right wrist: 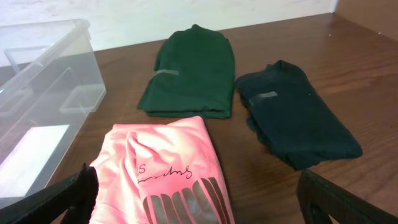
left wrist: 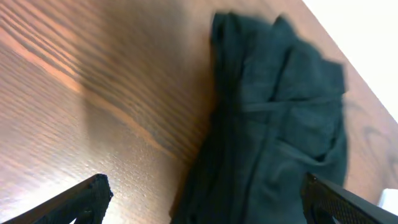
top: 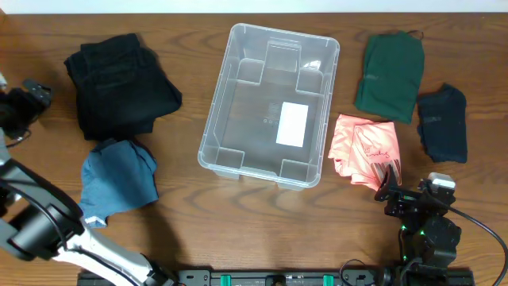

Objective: Pack container
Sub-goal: 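Reach the left gripper to the black pants and grasp them, then lift the black pants with the left gripper and carry toward the bin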

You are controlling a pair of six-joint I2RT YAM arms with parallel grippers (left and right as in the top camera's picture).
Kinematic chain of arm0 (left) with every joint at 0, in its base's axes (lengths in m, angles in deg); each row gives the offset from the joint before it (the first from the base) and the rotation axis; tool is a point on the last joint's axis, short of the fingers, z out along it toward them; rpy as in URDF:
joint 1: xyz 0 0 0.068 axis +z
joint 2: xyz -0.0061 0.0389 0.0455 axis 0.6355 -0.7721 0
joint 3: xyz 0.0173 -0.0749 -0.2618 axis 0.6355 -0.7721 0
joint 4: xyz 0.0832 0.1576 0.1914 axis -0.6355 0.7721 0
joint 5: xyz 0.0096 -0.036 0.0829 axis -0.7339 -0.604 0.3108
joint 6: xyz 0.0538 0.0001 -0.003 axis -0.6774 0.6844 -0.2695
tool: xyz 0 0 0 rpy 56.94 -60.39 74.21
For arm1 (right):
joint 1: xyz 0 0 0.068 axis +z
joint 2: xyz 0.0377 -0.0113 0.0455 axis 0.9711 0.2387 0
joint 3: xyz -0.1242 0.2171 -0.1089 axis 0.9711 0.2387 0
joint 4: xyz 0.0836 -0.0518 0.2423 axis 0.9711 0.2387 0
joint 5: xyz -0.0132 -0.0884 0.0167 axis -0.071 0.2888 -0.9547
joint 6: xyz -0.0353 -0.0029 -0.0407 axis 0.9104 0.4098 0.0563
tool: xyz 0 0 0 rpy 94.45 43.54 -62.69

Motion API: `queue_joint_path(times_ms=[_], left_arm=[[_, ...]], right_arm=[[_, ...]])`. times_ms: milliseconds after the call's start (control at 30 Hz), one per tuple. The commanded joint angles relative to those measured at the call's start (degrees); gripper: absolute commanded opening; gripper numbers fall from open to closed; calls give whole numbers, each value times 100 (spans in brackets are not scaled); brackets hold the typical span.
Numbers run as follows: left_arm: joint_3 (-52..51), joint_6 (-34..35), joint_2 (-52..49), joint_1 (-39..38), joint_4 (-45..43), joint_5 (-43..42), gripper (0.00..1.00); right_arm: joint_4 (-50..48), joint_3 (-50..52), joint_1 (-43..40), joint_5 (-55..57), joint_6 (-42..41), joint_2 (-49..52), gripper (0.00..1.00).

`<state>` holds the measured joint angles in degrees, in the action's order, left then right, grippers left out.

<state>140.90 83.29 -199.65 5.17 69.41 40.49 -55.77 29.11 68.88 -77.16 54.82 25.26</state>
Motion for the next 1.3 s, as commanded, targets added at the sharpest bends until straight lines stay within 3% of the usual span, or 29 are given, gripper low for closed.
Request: queue_joint_path(times_ms=[0,200,600,867,933,1000,1267], left_arm=[[52,-103,-417,-153,-70,-245,98],[52,-101,-909,-433,-350,-953,98],[52,-138,-1349,-1071,-476,-789,97],[52,-142,-1375,-1045,-420,-859,51],[55,-142,-1360,-1027,-400,-1106,25],[57,-142,-1305,-1003,-407,-1386,9],[72,94,-415,-955,-404,-2059,6]], right_arm=[[2,17,61,15,-61,-15,99],[2,17,61,17,-61,-15,99],[2,17,61,17,-63,-15,99],[2,17,61,15,-63,-15,99],[2,17,61,15,-63,-15,99],[2,17,61,17,-61,-15,99],[2,17,61,15,-63,-15,99]])
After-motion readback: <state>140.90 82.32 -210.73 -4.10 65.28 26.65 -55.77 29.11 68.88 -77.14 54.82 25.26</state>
